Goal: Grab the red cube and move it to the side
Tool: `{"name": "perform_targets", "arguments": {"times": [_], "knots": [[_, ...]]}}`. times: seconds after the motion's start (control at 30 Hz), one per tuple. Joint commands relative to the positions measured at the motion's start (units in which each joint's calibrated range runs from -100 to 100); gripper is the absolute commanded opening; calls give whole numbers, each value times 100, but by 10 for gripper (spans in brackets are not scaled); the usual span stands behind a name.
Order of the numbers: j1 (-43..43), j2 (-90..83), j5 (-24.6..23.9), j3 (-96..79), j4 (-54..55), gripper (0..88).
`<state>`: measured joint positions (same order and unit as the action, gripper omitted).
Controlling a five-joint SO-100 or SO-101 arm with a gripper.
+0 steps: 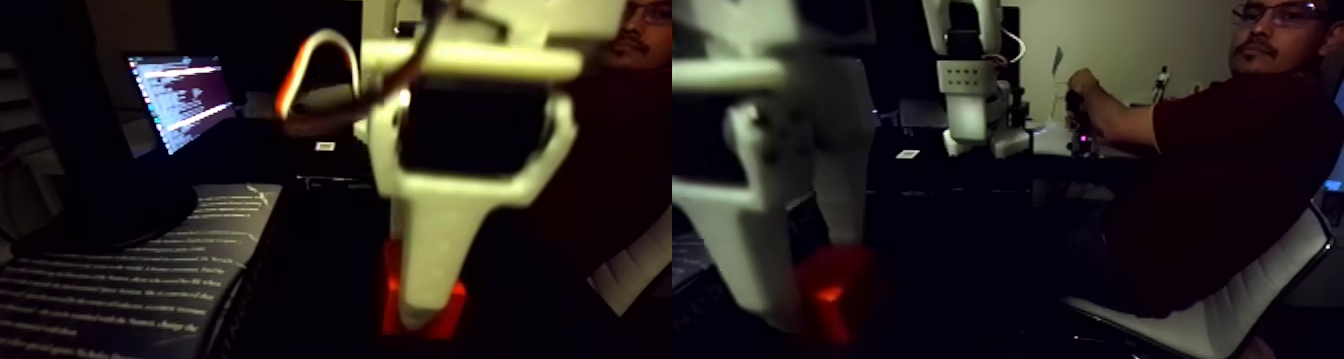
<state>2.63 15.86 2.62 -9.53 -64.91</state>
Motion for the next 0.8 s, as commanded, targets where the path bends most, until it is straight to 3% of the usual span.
{"name": "perform_targets", "arguments": {"times": [0.0, 0.5, 0.77], "knots": [[-38, -620, -28, 59, -223, 23], [-704, -3418, 53, -2090, -443, 23], [-229, -4720, 178, -2090, -1119, 23]]}}
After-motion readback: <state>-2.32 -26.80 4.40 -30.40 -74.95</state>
